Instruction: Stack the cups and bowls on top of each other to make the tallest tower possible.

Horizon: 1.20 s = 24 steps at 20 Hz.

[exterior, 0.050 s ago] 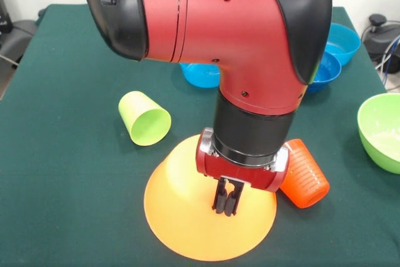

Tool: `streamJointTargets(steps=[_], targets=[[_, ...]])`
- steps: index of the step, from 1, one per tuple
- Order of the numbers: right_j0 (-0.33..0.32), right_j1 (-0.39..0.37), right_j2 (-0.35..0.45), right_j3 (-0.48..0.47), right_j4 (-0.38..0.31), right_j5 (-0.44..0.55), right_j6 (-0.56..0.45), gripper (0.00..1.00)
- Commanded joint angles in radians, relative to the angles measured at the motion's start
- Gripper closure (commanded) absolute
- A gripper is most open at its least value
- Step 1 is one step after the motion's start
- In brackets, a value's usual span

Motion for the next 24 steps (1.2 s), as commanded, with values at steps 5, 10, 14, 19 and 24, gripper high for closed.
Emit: streamJointTargets(steps=[5, 10, 14, 19, 24], targets=[[0.023, 0.048, -0.129, 0.068, 0.025, -0.073, 0.050, 1.00], [0.032, 0.057, -0.150, 0.059, 0.050, -0.059, 0.037, 1.00], [0.032, 0.080, -0.165, 0.063, 0.063, -0.095, 0.024, 1.00], [0.015, 0.095, -0.196, 0.117, 0.073, -0.198, 0.020, 1.00], [0.018, 0.112, -0.209, 0.103, 0.104, -0.196, -0.009, 1.00]])
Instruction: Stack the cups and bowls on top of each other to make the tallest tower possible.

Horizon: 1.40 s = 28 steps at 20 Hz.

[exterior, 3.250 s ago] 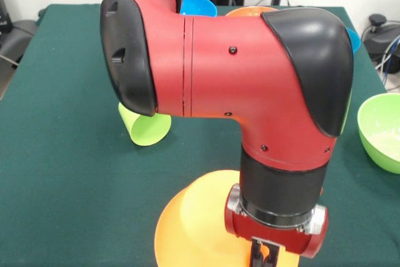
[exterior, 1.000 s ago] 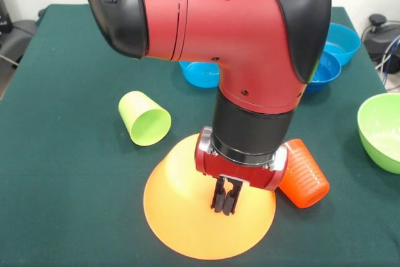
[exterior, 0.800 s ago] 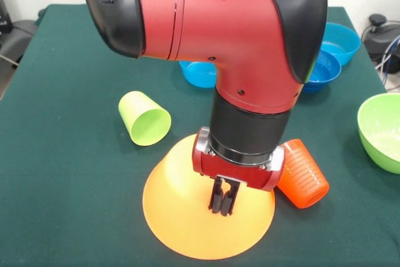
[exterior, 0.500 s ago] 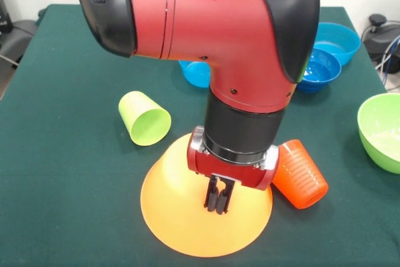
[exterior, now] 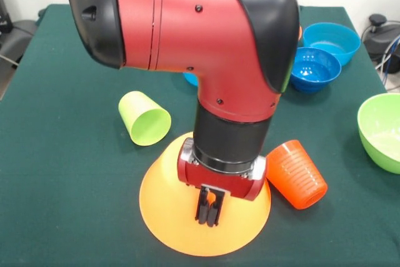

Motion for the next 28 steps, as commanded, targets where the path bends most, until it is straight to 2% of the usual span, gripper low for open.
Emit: streamJointTargets(steps=[1, 18, 22, 25, 28], targets=[[0.007, 0.091, -0.079, 0.094, 0.009, -0.040, -0.010, 1.00], [0.018, 0.068, -0.156, 0.184, 0.126, -0.078, -0.013, 1.00], [0.022, 0.048, -0.185, 0.234, 0.142, -0.107, -0.010, 1.00], [0.022, 0.046, -0.196, 0.248, 0.167, -0.078, -0.016, 1.00], [0.022, 0.037, -0.210, 0.277, 0.184, -0.097, -0.009, 1.00]])
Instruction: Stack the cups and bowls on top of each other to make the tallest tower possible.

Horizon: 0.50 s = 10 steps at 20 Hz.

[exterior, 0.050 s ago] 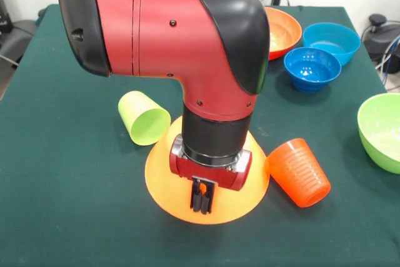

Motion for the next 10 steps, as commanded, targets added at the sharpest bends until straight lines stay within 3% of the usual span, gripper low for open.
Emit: streamJointTargets(steps=[1, 10], targets=[[0.022, 0.031, -0.062, 0.180, 0.009, 0.001, -0.009, 1.00], [0.029, 0.024, -0.086, 0.201, 0.049, -0.008, -0.011, 1.00]])
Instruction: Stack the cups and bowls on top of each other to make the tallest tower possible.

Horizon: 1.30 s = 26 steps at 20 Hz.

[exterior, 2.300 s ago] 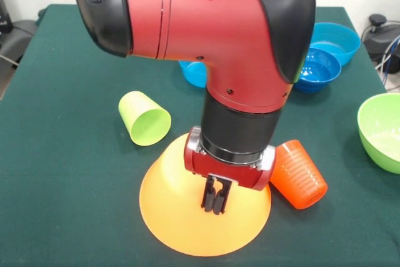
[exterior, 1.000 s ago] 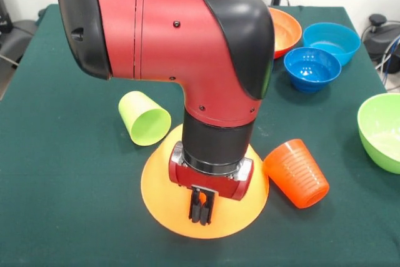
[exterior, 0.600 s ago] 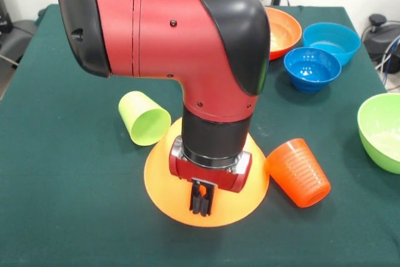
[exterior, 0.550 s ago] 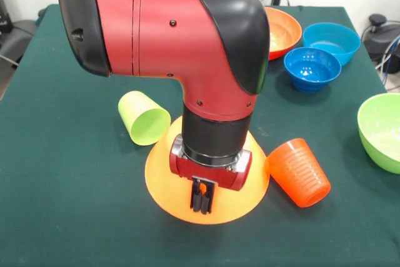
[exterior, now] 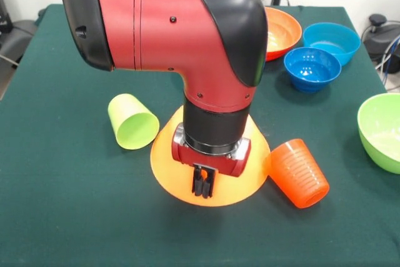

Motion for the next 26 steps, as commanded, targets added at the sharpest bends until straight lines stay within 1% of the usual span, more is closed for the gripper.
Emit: streamJointTargets(steps=[1, 6, 11, 18, 21, 24, 26], targets=[[0.027, 0.044, -0.044, 0.137, 0.007, -0.003, -0.015, 1.00], [0.032, 0.044, -0.052, 0.137, 0.022, 0.006, -0.029, 1.00], [0.032, 0.030, -0.068, 0.175, 0.026, -0.035, -0.019, 1.00], [0.025, 0.014, -0.069, 0.211, 0.036, -0.060, -0.019, 1.00], [0.018, -0.005, -0.069, 0.239, 0.040, -0.067, -0.039, 1.00], [0.009, -0.020, -0.060, 0.262, 0.039, -0.073, -0.091, 1.00], [0.008, -0.019, -0.059, 0.266, 0.044, -0.076, -0.082, 1.00]])
